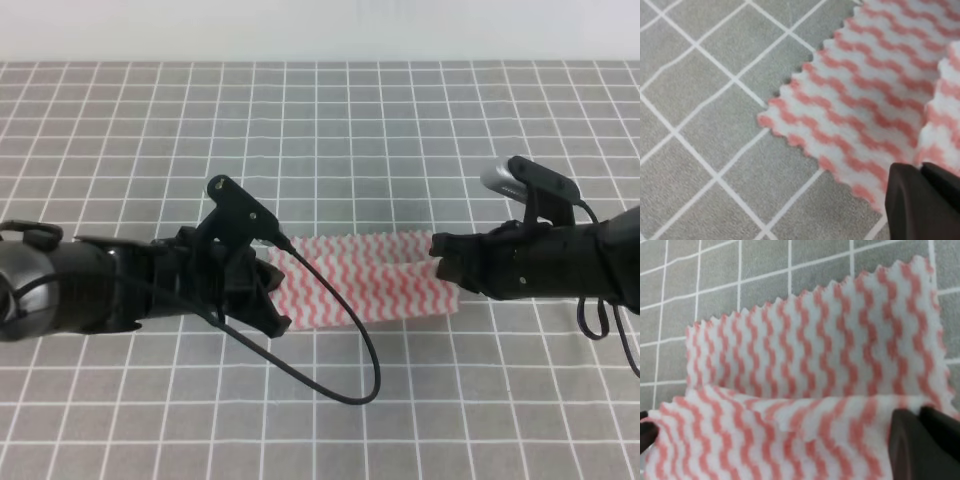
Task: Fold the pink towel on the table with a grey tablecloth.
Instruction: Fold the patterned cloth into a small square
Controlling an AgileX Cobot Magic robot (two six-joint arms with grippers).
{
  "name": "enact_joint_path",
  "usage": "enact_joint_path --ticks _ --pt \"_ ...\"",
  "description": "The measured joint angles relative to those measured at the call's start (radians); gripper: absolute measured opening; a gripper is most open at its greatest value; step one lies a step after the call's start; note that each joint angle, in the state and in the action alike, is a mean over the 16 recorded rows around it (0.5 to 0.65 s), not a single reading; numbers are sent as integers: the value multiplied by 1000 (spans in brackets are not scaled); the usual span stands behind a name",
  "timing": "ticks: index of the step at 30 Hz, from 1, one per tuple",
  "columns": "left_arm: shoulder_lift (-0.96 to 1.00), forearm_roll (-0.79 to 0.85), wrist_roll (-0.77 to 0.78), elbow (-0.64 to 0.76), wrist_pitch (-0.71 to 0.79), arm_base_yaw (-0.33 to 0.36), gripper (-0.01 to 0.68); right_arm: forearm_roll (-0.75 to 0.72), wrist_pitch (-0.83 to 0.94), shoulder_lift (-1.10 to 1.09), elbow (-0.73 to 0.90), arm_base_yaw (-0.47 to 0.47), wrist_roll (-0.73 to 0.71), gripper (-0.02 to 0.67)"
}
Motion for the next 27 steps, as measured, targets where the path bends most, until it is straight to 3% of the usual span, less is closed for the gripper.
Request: enact_joint_path --ticks 27 --pt "87 8 14 -102 -28 0 -3 -14 8 80 -94 -15 0 -15"
